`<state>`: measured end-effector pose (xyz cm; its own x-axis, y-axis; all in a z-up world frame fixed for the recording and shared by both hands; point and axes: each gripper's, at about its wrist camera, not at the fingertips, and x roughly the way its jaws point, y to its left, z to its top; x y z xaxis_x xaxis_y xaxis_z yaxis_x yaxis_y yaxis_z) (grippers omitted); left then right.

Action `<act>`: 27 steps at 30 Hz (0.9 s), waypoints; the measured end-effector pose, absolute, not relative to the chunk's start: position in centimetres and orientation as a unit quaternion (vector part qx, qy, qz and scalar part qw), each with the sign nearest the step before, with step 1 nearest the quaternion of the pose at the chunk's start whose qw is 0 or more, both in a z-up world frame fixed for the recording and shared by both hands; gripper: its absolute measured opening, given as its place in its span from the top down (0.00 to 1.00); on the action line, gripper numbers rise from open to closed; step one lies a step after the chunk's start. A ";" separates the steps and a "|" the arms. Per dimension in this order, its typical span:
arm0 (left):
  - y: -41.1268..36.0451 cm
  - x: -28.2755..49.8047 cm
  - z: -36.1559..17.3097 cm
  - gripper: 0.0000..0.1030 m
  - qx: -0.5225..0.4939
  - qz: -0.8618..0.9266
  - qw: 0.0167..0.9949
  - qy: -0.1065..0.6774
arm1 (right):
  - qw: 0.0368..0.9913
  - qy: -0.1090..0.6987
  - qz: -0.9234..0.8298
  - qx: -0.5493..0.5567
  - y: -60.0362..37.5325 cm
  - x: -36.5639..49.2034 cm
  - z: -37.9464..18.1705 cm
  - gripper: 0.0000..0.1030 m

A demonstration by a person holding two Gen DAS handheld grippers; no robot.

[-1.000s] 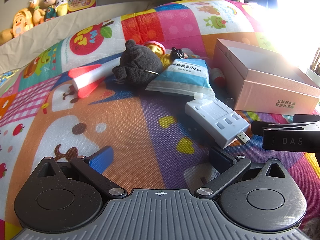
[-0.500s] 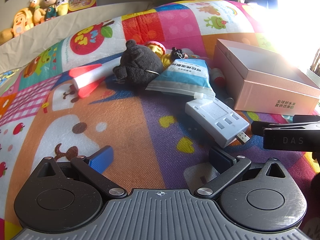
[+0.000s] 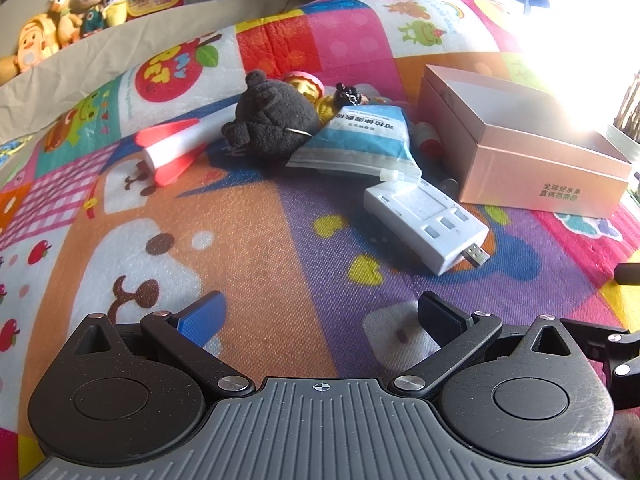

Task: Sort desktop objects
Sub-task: 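Grasp the blue wet-wipes pack with the left tool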

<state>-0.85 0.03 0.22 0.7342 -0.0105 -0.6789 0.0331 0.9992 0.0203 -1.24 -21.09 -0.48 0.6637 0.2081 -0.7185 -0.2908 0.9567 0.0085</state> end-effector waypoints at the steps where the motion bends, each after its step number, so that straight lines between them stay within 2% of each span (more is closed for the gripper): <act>1: 0.0 -1.1 0.2 0.00 0.018 -0.015 0.931 0.364 | 0.913 0.380 0.135 -0.052 -21.2 -1.6 -0.6 0.00; 11: -0.5 -0.6 1.3 0.00 -0.012 -0.047 0.925 0.376 | 0.922 0.362 0.129 -0.050 -21.0 -2.0 -0.8 0.00; 18: 0.3 0.3 3.5 0.00 0.004 0.008 0.947 0.322 | 0.914 0.373 0.159 -0.036 -20.5 -1.4 -0.1 0.00; 21: 2.4 0.6 4.1 0.00 0.007 0.047 0.949 0.313 | 0.918 0.338 0.206 -0.033 -19.0 -1.2 1.2 0.00; 22: 3.1 0.8 4.2 0.00 0.004 0.054 0.948 0.315 | 0.918 0.327 0.219 -0.040 -18.1 -0.9 1.6 0.02; 25: 4.5 0.8 4.6 0.00 -0.006 0.062 0.946 0.318 | 0.911 0.324 0.247 -0.061 -15.1 0.8 2.1 0.24; 27: 4.9 0.6 4.9 0.00 -0.005 0.060 0.948 0.314 | 0.909 0.328 0.251 -0.062 -13.5 2.4 1.9 0.26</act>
